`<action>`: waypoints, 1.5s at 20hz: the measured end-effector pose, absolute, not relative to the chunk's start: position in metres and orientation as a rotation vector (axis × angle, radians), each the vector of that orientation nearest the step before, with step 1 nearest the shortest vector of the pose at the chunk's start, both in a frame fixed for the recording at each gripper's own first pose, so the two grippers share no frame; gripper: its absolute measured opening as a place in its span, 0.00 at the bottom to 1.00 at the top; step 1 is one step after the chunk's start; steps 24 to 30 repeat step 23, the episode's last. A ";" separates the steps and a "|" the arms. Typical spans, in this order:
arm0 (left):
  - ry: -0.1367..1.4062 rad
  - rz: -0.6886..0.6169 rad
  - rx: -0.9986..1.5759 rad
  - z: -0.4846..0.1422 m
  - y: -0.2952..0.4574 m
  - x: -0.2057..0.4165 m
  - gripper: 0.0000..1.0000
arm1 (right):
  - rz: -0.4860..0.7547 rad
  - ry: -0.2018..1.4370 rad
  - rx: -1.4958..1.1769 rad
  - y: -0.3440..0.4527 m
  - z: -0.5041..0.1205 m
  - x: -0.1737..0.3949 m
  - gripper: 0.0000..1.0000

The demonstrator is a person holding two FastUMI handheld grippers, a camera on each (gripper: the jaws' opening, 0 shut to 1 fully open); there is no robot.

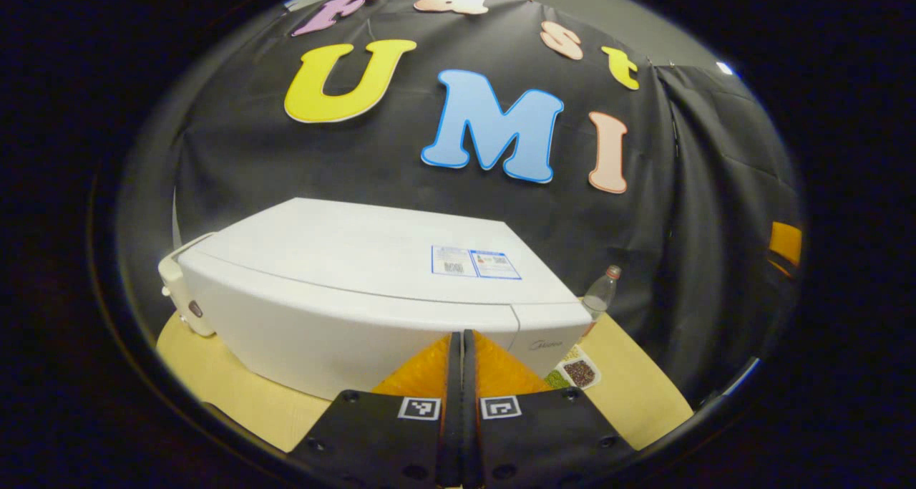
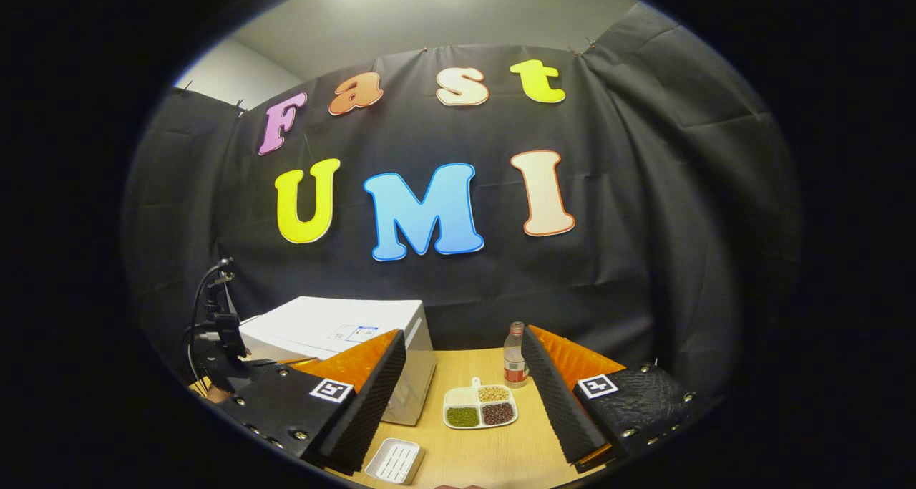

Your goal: Open the microwave oven with the left hand, put the food in, and close the microwave oven.

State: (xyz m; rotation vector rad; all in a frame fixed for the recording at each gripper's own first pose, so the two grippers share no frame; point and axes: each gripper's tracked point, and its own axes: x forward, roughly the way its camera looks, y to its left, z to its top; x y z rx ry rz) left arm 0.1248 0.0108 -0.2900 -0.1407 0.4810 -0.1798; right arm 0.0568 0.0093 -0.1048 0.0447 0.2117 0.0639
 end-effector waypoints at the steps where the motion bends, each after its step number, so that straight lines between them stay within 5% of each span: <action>1: 0.447 -0.184 -0.127 -0.266 0.017 0.120 0.06 | 0.059 0.198 0.042 0.014 -0.098 0.056 0.98; 6: 0.237 -0.157 -0.028 -0.132 0.067 0.093 0.07 | 0.049 0.144 0.050 0.054 -0.055 0.048 0.98; 7: 0.190 -0.153 -0.030 -0.102 0.077 0.084 0.17 | 0.050 0.136 0.044 0.062 -0.048 0.045 0.98; 10: 0.083 -0.121 -0.018 -0.035 0.106 0.055 0.96 | 0.040 0.118 0.025 0.081 -0.028 0.037 0.98; 30: 0.086 -0.142 -0.004 -0.019 0.151 -0.004 0.96 | 0.023 0.067 0.005 0.140 -0.007 -0.006 0.98</action>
